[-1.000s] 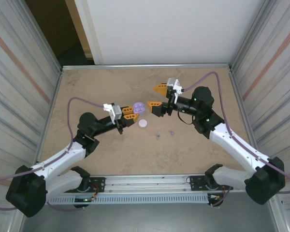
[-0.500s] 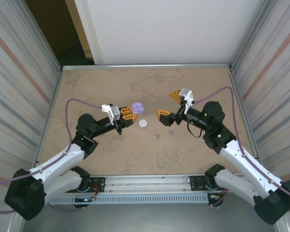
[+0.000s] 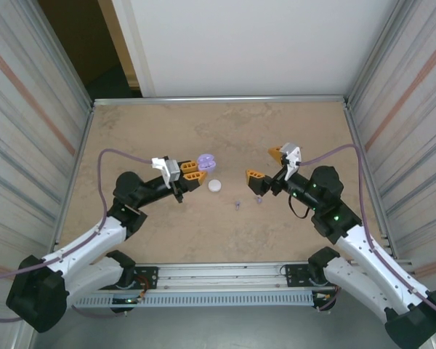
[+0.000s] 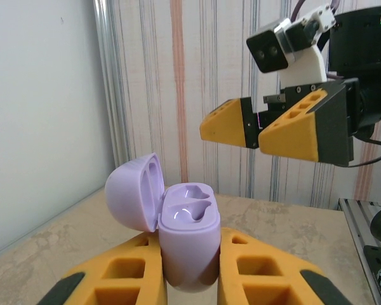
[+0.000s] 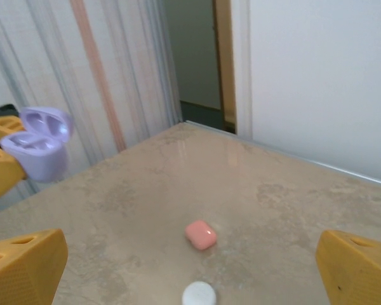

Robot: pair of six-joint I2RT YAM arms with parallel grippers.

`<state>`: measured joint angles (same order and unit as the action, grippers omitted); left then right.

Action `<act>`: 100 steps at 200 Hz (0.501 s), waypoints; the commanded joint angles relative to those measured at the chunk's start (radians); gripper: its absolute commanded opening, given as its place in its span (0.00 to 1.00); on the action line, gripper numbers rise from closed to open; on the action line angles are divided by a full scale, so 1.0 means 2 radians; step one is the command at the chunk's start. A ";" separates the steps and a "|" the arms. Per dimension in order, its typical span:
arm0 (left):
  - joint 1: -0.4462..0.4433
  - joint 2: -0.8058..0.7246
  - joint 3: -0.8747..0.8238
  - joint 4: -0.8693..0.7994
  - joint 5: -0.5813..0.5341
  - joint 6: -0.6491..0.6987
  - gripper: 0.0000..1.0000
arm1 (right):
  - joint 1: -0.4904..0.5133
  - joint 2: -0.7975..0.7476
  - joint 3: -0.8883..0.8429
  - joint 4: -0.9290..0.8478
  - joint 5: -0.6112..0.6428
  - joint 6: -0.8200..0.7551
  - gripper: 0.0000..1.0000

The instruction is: Insert the wireless bluetooth earbuds into the charging case

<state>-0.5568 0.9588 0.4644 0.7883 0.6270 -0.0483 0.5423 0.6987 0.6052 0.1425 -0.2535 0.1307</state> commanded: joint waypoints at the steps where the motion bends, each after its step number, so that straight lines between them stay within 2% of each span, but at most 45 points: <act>1: -0.002 -0.014 -0.004 0.006 -0.008 0.002 0.00 | -0.005 -0.021 -0.016 -0.013 0.039 0.023 0.99; 53: -0.003 -0.021 -0.014 -0.006 -0.012 0.007 0.00 | -0.007 -0.030 -0.027 -0.071 0.065 0.043 0.99; 100: -0.003 -0.025 -0.013 -0.019 -0.011 0.008 0.00 | -0.010 0.020 0.017 -0.170 0.066 0.073 0.99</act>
<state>-0.5568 0.9401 0.4442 0.7517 0.6155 -0.0479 0.5343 0.6949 0.5716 -0.0639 -0.1410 0.2161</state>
